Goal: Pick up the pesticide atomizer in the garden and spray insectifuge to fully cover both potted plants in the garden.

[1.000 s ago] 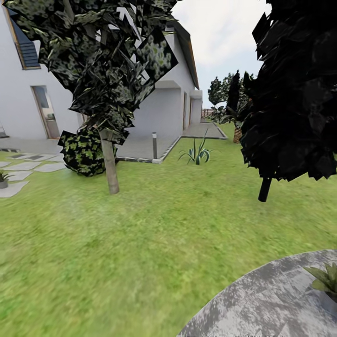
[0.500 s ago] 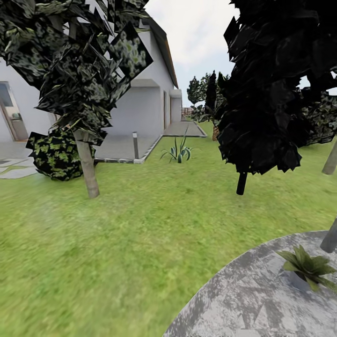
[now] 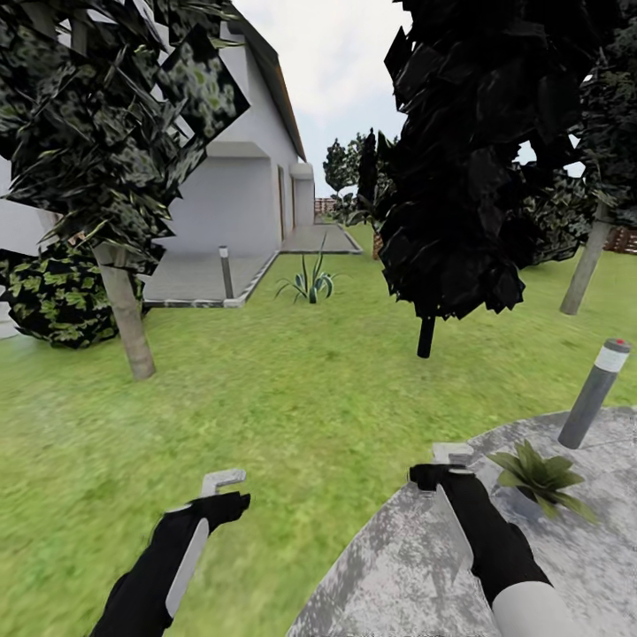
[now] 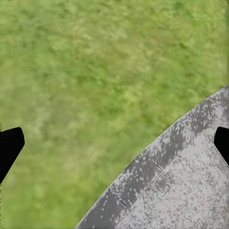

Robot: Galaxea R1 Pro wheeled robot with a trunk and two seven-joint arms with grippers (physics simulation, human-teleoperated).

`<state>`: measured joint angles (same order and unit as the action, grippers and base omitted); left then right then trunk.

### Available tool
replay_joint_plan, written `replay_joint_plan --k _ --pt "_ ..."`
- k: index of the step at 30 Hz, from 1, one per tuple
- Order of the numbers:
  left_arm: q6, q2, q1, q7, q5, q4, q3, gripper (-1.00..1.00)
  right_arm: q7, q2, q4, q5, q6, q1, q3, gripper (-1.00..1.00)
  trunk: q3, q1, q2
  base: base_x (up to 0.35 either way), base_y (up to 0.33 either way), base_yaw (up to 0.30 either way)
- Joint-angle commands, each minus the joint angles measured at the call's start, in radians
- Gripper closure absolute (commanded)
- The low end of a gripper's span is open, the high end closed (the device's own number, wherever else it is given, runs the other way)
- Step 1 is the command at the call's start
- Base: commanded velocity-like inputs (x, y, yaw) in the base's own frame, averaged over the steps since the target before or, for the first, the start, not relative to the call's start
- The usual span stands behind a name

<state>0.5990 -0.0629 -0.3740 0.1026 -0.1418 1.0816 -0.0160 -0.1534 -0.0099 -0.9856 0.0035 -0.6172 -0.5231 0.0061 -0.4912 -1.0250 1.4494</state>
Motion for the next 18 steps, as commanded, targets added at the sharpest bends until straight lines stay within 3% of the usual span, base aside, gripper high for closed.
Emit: replay_joint_plan --k 1,5,6,9,10,13,18 --pt "0.009 -0.007 0.010 0.023 -0.013 0.021 0.004 -1.00 -0.003 -0.001 -0.033 0.000 -0.014 0.003 0.000 -1.00 -0.002 0.000 0.001 0.000 0.000 -0.205" --pt "-0.016 -0.026 0.041 0.055 -0.027 0.031 0.021 -1.00 -0.001 -0.025 -0.162 -0.001 -0.062 0.024 0.000 -1.00 -0.007 0.000 0.001 0.000 0.000 -0.211" --pt "-0.068 -0.036 0.055 0.068 -0.047 -0.020 0.031 -1.00 0.003 -0.058 -0.309 -0.004 -0.130 0.065 -0.001 -1.00 -0.008 0.000 0.001 0.000 0.000 -0.218" --pt "-0.089 -0.039 0.060 0.071 -0.072 -0.042 0.033 -1.00 0.005 -0.068 -0.393 -0.006 -0.152 0.096 -0.004 -1.00 -0.011 0.000 0.001 0.000 0.000 -0.219" --pt "-0.117 -0.042 0.062 0.073 -0.130 -0.056 0.035 -1.00 0.006 -0.072 -0.536 -0.009 -0.167 0.144 -0.044 -1.00 -0.012 0.000 0.001 0.000 0.000 -0.226" --pt "-0.132 -0.043 0.062 0.073 -0.147 -0.057 0.036 -1.00 0.006 -0.067 -0.588 -0.011 -0.163 0.171 -0.096 -1.00 -0.015 0.000 0.001 0.000 0.000 -0.229" --pt "-0.142 -0.043 0.064 0.072 -0.157 -0.061 0.036 -1.00 0.005 -0.065 -0.614 -0.012 -0.167 0.187 -0.121 -1.00 -0.020 0.000 0.001 0.000 0.000 -0.238"
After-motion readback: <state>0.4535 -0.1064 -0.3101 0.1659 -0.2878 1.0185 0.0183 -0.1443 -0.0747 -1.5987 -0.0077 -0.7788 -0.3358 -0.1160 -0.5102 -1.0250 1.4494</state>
